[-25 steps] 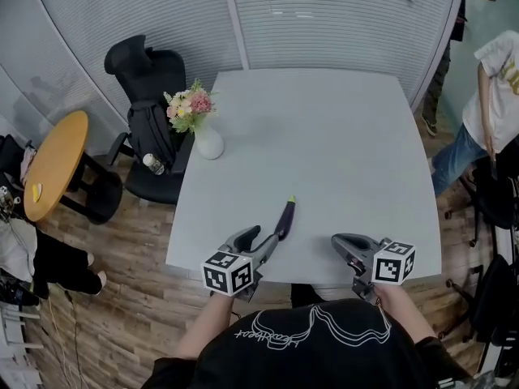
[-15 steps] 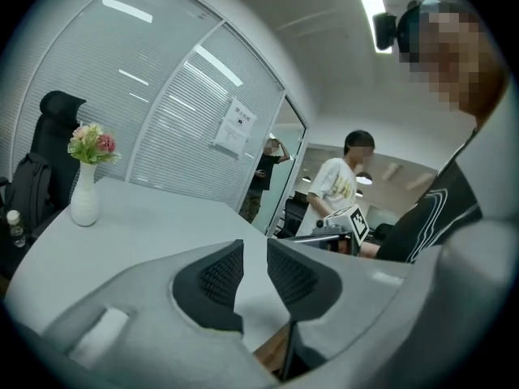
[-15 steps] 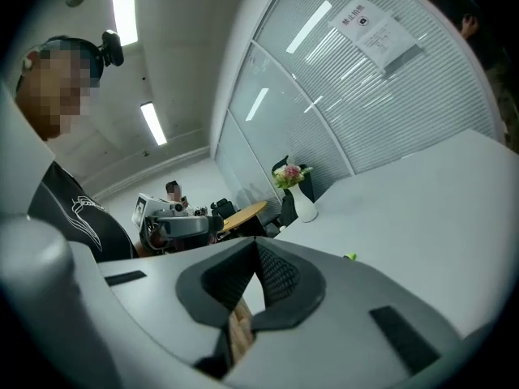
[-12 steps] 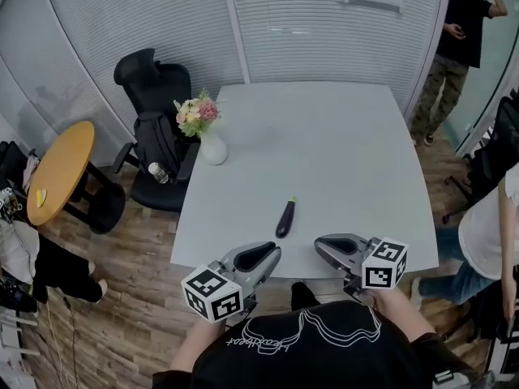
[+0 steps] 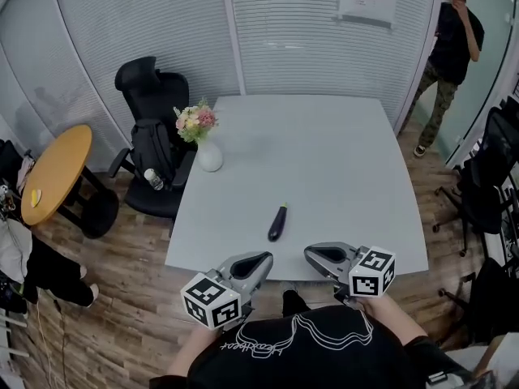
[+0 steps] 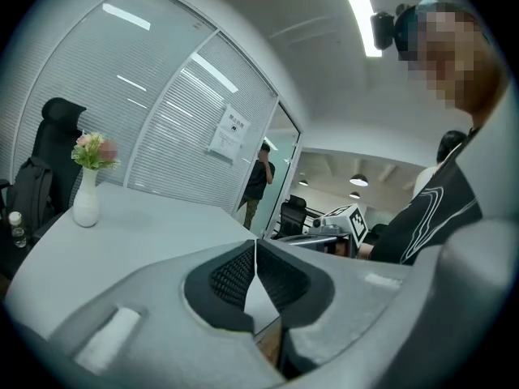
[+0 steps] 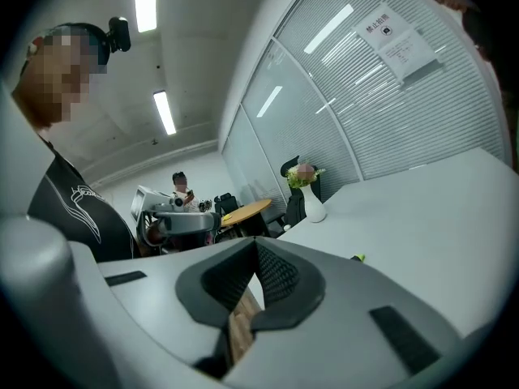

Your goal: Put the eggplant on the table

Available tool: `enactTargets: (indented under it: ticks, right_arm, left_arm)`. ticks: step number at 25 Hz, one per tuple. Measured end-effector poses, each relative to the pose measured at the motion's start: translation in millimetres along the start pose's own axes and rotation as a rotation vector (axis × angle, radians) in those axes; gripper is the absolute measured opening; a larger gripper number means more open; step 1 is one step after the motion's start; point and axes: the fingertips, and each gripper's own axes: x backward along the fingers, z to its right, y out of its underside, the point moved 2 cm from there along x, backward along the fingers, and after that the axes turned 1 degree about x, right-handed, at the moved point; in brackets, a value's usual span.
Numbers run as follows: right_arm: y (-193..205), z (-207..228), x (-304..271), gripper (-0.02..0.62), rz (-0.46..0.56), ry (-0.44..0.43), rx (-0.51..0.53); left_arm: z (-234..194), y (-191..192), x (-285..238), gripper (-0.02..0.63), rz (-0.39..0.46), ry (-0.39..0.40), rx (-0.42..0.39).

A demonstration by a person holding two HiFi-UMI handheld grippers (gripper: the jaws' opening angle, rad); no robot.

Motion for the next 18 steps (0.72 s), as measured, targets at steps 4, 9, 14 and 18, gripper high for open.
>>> enactTargets:
  ticks: [4, 9, 14, 18]
  right_arm:
    - [3, 1, 6, 0.006, 0.012, 0.004, -0.025]
    - [7, 2, 12, 0.006, 0.017, 0.012, -0.029]
    - [8, 8, 18, 0.006, 0.022, 0.019, -0.041]
    - [8, 12, 20, 0.006, 0.022, 0.02, -0.046]
  left_arm:
    - [3, 2, 0, 0.02, 0.005, 0.0, 0.011]
    - [12, 5, -5, 0.02, 0.002, 0.031, -0.003]
    - [12, 7, -14, 0.02, -0.019, 0.02, -0.005]
    - [11, 8, -19, 0.02, -0.024, 0.017, 0.004]
